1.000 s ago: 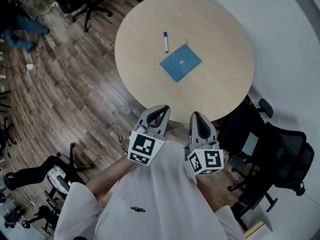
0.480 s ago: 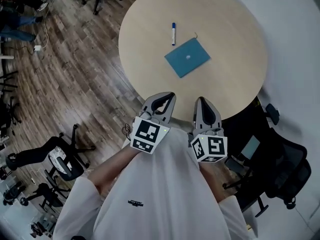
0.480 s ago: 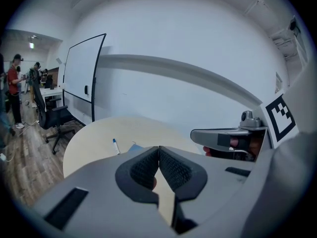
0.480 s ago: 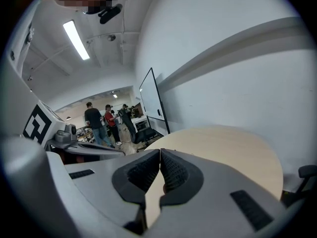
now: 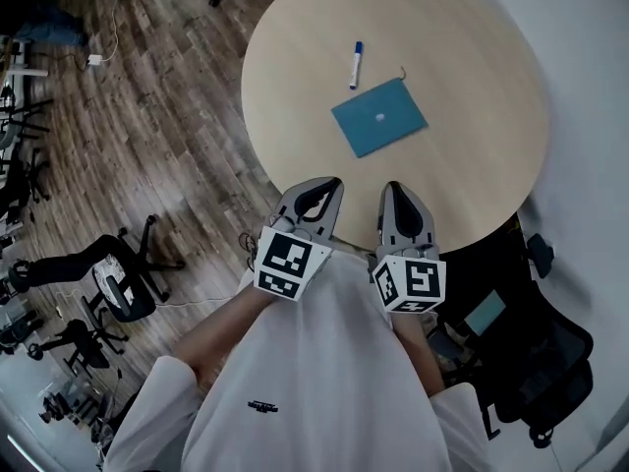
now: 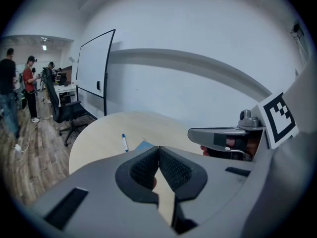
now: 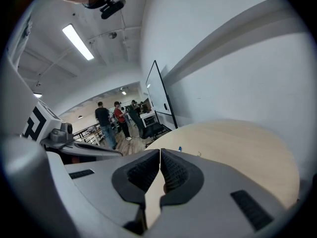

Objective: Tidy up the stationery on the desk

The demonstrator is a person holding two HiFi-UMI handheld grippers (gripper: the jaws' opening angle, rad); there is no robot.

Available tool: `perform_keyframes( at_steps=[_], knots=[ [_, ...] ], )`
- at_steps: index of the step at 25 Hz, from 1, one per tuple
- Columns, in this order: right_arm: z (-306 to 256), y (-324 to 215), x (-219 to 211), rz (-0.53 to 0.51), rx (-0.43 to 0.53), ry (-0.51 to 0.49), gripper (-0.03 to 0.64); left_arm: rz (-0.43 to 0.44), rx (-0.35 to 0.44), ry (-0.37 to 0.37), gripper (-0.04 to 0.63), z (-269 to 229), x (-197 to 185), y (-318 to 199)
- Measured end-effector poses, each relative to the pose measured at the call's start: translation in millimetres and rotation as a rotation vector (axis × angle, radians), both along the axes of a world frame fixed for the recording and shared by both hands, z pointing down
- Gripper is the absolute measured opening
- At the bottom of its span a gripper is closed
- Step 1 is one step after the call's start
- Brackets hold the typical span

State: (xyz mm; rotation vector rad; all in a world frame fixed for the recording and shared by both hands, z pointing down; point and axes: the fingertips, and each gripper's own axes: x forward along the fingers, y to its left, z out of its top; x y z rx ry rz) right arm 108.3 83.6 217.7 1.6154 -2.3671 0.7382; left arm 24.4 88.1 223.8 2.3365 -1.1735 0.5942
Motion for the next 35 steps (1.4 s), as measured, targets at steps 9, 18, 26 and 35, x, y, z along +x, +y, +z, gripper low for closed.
perform_keyframes(
  at_steps=[9, 18, 26, 35],
  knots=[
    [51, -30, -16, -0.015, -0.068, 0.017, 0.034, -0.076, -0.018, -0.010, 0.020, 37, -30, -35],
    [111, -57, -7, 0.058, -0.157, 0.026, 0.035, -0.015, -0.088, -0.025, 0.020, 103, -29, -71],
    [154, -76, 0, 0.089, -0.247, -0.060, 0.170, 0.065, -0.128, -0.103, 0.020, 146, -12, -93],
    [208, -94, 12, 0.192, -0.318, -0.057, 0.170, 0.127, -0.164, -0.106, 0.021, 190, 4, -124]
  ],
)
